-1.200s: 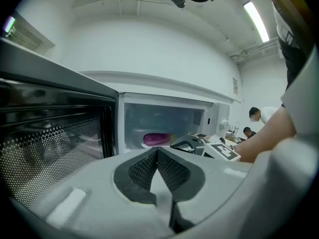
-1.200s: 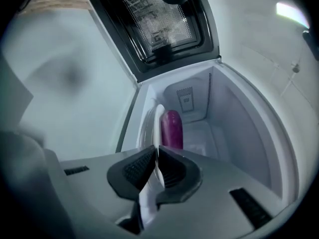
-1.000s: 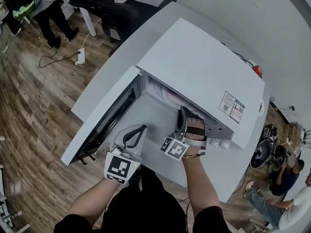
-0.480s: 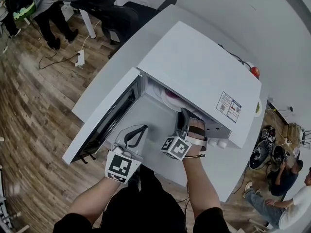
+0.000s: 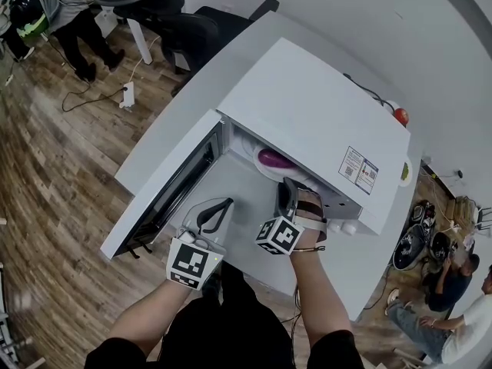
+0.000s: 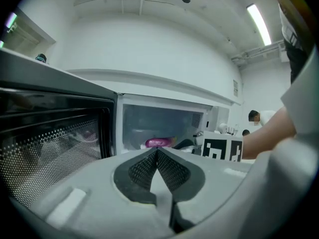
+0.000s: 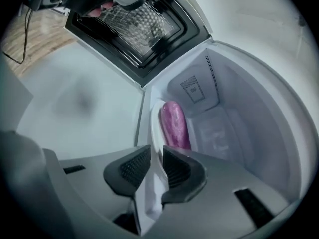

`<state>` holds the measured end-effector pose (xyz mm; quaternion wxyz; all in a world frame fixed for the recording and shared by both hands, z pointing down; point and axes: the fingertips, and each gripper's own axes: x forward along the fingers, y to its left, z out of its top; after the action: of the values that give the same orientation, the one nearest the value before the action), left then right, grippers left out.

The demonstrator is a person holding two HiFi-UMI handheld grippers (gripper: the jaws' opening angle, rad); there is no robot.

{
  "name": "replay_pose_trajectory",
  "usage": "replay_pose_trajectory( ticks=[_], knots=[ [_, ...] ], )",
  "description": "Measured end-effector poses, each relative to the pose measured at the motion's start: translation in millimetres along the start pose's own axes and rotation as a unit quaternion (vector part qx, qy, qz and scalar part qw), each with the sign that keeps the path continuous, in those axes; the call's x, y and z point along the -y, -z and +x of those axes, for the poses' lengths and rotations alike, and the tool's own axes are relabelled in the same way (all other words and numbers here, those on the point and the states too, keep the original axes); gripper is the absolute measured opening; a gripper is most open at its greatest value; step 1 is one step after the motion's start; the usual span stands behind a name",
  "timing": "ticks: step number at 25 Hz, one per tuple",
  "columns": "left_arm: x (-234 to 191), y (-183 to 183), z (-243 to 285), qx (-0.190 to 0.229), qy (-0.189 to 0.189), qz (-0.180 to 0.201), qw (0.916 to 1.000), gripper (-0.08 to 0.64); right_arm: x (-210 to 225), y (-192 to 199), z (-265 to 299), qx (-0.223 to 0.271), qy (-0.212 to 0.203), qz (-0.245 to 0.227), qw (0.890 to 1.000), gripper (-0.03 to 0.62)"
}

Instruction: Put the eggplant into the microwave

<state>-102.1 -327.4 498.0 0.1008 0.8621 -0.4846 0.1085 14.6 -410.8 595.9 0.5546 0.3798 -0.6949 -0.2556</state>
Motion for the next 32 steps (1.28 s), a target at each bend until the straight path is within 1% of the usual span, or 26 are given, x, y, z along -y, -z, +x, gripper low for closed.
replay_pose_trajectory(
  ticks=[4,7,9,16,24,29,32],
  knots=[
    [1,0,0,0.000,0.001,0.000,1.0000,0.008,-4,-12,-8,0.028,0.015,-0.024,0.999,0.087],
    [-1,1,-1,-0.001,-0.001,-0.001,1.0000,0.008,-8,-20,-9,0.042,0.020,-0.020,0.999,0.060],
    [-3,2,-2,-0.002,-0.003,0.000,1.0000,0.008,-4,-23,-6,0.043,0.025,-0.009,0.999,0.029],
    [-11,2,-3,-0.005,-0.013,-0.002,0.9999,0.008,9,-23,9,0.018,0.030,0.029,0.999,0.029],
    [-12,-1,4,0.001,-0.012,-0.004,0.9999,0.008,22,-23,24,0.010,0.034,0.054,0.998,0.029],
    [-10,-4,3,0.005,-0.010,-0.002,0.9999,0.008,27,-29,14,0.033,0.036,0.076,0.996,0.029],
    [-6,-11,-6,0.010,-0.007,0.000,0.9999,0.008,28,-36,-9,0.059,0.021,0.120,0.991,0.029]
  ],
)
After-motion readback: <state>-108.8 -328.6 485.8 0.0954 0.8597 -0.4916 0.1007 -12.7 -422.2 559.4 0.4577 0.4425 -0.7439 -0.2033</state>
